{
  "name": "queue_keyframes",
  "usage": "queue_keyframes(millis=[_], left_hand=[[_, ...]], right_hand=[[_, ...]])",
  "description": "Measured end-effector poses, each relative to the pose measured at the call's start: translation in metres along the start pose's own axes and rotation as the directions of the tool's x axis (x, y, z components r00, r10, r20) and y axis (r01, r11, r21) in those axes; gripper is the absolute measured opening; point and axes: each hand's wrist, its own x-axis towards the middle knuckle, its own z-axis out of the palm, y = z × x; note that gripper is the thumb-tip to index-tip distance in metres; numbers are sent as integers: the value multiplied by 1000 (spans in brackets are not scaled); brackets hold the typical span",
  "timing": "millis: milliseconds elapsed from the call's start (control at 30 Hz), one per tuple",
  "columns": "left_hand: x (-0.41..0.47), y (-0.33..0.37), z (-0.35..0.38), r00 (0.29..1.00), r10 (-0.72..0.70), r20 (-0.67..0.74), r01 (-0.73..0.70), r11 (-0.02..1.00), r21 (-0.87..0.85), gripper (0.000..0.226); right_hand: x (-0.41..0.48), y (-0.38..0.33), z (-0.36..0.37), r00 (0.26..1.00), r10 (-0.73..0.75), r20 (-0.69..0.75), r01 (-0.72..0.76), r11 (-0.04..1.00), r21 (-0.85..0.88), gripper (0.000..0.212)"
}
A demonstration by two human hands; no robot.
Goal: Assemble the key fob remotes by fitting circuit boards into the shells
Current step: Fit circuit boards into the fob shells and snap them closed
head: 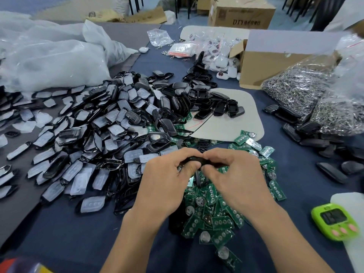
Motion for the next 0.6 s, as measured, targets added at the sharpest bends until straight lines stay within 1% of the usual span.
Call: queue_keyframes(millis=[33, 67, 100, 133, 167, 200, 233, 267, 333, 400, 467, 533, 600], left_hand=[[1, 0, 2, 999, -38, -34, 36, 997, -70, 25], [2, 1, 4, 993, -104, -56, 91, 975, -204, 26], [3, 1, 6, 985, -168, -47, 142, 928, -344, 27], [3, 3, 9, 980, -198, -13, 170, 870, -464, 27], [2, 6, 13, 978, -207, 17, 183, 822, -540, 26], [0, 8, 19, 975, -219, 32, 195, 781, -593, 28], [-3, 11, 24, 969, -244, 24, 205, 752, -627, 32], [-5, 13, 29, 959, -282, 0, 214, 729, -650, 36], [-9, 17, 37, 930, -359, -76, 216, 704, -677, 45], [-12, 20, 41, 906, -398, -148, 203, 712, -672, 50], [-12, 22, 43, 894, -405, -194, 180, 719, -671, 51], [-12, 23, 42, 885, -420, -201, 175, 699, -693, 51], [-10, 24, 41, 881, -434, -189, 186, 684, -705, 45]], right_hand=[[2, -1, -2, 1000, 20, 22, -21, 999, 48, 44], [3, -1, -3, 998, 58, 33, -63, 985, 159, 45], [3, -3, -2, 993, 113, 41, -120, 937, 328, 39], [3, -4, 2, 982, 177, 58, -181, 840, 512, 30], [1, -5, 8, 964, 245, 99, -248, 704, 665, 21], [-2, -6, 15, 943, 299, 149, -300, 565, 769, 19], [-5, -7, 22, 921, 338, 191, -337, 450, 827, 27], [-8, -8, 29, 903, 366, 226, -363, 365, 857, 35], [-14, -10, 39, 878, 399, 263, -385, 264, 884, 40], [-17, -12, 43, 871, 400, 285, -395, 225, 890, 34], [-19, -13, 45, 874, 391, 289, -394, 223, 892, 29], [-18, -14, 45, 878, 390, 278, -385, 229, 894, 27], [-19, -16, 45, 886, 390, 251, -368, 261, 892, 32]])
